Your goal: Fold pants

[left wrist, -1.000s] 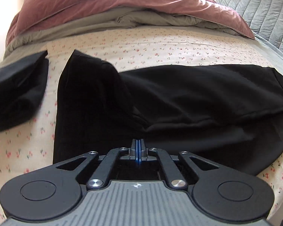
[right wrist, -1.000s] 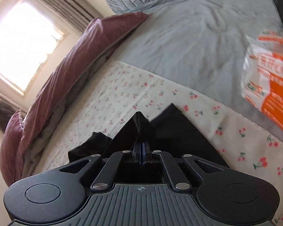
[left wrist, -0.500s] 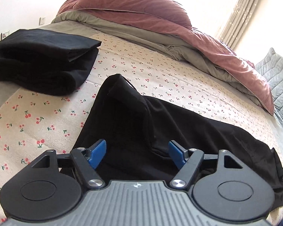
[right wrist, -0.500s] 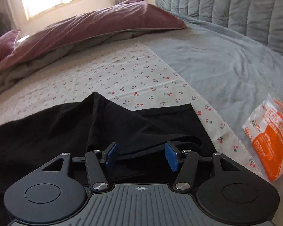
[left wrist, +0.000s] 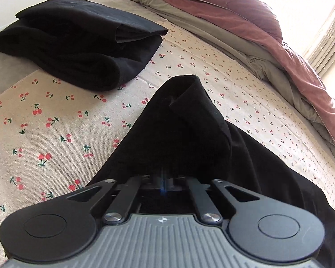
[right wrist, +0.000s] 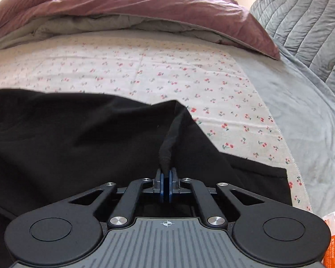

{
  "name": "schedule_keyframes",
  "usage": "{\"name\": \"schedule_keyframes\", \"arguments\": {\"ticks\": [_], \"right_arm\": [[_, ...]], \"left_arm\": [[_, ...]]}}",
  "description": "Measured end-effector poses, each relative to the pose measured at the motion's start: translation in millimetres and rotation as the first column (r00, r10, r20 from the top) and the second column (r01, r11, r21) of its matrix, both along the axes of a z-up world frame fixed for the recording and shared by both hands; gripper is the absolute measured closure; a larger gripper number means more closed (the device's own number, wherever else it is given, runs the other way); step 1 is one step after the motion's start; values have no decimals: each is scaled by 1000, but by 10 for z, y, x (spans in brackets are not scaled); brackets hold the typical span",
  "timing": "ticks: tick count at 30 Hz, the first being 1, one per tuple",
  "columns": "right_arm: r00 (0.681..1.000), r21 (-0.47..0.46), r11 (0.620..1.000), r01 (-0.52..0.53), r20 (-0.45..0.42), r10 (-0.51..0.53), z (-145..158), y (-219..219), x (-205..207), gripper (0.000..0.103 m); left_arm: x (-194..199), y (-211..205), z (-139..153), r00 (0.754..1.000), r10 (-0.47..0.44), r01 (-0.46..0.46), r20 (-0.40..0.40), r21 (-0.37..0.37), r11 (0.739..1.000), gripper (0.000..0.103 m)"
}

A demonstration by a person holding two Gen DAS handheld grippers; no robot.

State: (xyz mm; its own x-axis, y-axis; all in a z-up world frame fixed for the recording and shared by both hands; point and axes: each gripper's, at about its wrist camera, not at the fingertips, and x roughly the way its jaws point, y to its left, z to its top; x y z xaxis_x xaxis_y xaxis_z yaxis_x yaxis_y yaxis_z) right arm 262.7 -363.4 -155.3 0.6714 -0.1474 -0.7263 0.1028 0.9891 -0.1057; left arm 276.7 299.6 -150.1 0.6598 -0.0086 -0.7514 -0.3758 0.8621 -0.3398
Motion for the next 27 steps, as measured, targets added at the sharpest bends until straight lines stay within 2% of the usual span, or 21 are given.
{"name": "schedule_keyframes", "arguments": {"ticks": [2, 4, 5, 6, 8, 9, 10, 11, 12, 14, 15, 17, 19, 20, 23, 24, 25, 26, 27], "right_arm": [[988, 128, 983, 134, 62, -143, 336, -444, 58, 100], [952, 263, 929, 261, 88, -292, 550, -953, 168, 100], [901, 312, 869, 383, 81, -426, 606, -1277, 247, 99], [833, 333, 796, 505, 52, -551, 607, -1539, 285, 89], [652, 294, 630, 719, 31, -758, 585, -1895, 221, 86], [596, 292, 579, 761, 38, -802, 543, -2002, 96, 84], [586, 329, 563, 758, 37, -810, 503, -2049, -10, 75], [611, 403, 566, 719, 20, -791, 422, -2072, -162, 71], [655, 454, 581, 675, -7, -756, 342, -2052, -282, 68], [755, 481, 636, 603, -87, -650, 169, -1890, -488, 67], [785, 470, 660, 586, -130, -605, 77, -1769, -609, 67], [808, 477, 667, 573, -194, -556, -98, -1599, -854, 67], [802, 534, 610, 585, -265, -536, -294, -1520, -1081, 67], [792, 583, 560, 589, -278, -544, -377, -1494, -1198, 67], [787, 683, 474, 556, -249, -564, -439, -1532, -1281, 65], [778, 706, 440, 555, -254, -574, -462, -1581, -1256, 67], [767, 712, 421, 563, -259, -587, -488, -1613, -1229, 76], [748, 707, 403, 581, -269, -607, -514, -1652, -1183, 82], [735, 696, 399, 597, -275, -619, -525, -1663, -1150, 101]], "left_arm": [[-19, 36, -1, 1000, 7, -7, 26, -18, 1000, 103], [1, 75, -16, 999, 25, -24, 27, -28, 999, 103], [8, 96, -26, 999, 31, -30, 25, -41, 999, 103], [11, 109, -36, 999, 35, -34, 24, -52, 998, 103], [15, 111, -51, 999, 39, -37, 17, -69, 997, 103], [9, 116, -50, 999, 37, -36, 17, -73, 997, 103], [4, 120, -54, 999, 38, -35, 25, -81, 996, 103], [-8, 127, -51, 999, 36, -33, 32, -93, 995, 95], [-8, 129, -45, 999, 36, -32, 35, -104, 994, 83], [-6, 124, -21, 998, 34, -28, 44, -117, 993, 72], [-9, 120, -5, 998, 30, -23, 52, -124, 992, 65], [-21, 107, 15, 997, 34, -24, 71, -136, 990, 59], [-12, 97, -1, 997, 43, -35, 57, -143, 989, 56], [-1, 93, -19, 998, 46, -38, 45, -148, 988, 56], [43, 81, -66, 999, 44, -42, 13, -130, 991, 56], [59, 83, -82, 999, 48, -46, 10, -123, 991, 56], [71, 85, -94, 998, 54, -53, 9, -120, 991, 57], [87, 87, -100, 998, 62, -61, 4, -109, 992, 64], [109, 79, -91, 997, 72, -73, -14, -74, 995, 102]]}}
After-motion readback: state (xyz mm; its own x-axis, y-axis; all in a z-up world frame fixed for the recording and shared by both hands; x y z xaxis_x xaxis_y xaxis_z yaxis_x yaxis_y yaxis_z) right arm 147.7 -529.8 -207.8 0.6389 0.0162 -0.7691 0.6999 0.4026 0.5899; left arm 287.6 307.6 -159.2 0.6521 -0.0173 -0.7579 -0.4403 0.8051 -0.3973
